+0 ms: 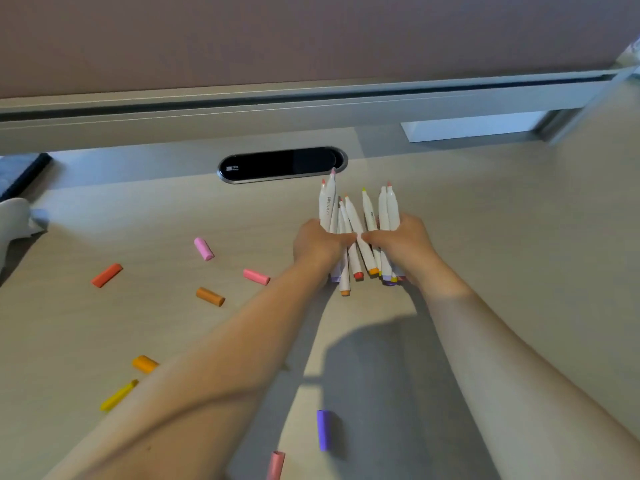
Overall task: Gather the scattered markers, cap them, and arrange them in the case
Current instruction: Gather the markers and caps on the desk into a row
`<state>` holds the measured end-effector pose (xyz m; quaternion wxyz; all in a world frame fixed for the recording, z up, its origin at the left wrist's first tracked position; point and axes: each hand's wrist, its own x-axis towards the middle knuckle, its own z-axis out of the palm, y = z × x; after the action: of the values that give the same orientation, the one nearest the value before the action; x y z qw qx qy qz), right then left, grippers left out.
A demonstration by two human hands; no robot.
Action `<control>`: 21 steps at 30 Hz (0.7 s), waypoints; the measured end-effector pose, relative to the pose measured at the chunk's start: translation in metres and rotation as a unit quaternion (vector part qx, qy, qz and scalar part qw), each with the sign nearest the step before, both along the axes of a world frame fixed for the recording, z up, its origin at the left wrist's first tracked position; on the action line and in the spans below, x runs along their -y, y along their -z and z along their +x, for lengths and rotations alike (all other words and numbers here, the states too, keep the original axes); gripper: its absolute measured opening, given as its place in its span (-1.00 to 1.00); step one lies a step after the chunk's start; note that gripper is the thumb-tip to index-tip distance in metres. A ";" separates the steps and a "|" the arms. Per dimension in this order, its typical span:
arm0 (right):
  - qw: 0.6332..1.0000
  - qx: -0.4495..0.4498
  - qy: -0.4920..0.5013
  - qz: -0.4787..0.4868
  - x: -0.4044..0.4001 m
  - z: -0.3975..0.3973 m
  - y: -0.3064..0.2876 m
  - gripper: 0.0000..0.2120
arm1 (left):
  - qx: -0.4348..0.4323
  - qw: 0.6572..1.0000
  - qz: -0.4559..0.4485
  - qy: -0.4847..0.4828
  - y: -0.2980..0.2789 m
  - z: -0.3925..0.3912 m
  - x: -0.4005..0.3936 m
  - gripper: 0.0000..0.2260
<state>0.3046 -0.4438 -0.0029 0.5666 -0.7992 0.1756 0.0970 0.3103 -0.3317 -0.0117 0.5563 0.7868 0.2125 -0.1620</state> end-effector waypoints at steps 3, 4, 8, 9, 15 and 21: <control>1.000 0.008 0.014 -0.022 0.005 0.008 0.007 -0.80 | 0.013 1.000 0.017 -0.018 0.001 0.001 0.002 -0.69; 1.000 0.008 0.015 -0.027 0.006 0.009 0.009 -0.80 | 0.020 0.999 0.017 -0.020 0.000 0.001 0.002 -0.70; 1.000 0.004 0.008 -0.023 0.009 0.013 0.014 -0.84 | 0.024 0.999 0.023 -0.031 -0.001 0.001 -0.003 -0.82; 1.000 0.004 0.006 -0.024 0.010 0.013 0.015 -0.85 | 0.022 0.999 0.026 -0.036 0.000 0.001 -0.005 -0.84; 0.997 -0.007 0.014 -0.080 0.014 0.014 0.019 -0.87 | 0.027 0.997 0.050 -0.059 -0.004 0.000 -0.008 -0.85; 0.995 -0.002 0.025 -0.100 0.021 0.013 0.019 -0.76 | 0.035 0.993 0.111 -0.036 -0.002 -0.001 -0.018 -0.77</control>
<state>0.3179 -0.4647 -0.0222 0.4861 -0.8468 0.2057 0.0664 0.3095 -0.3136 -0.0097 0.4780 0.8407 0.2380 -0.0899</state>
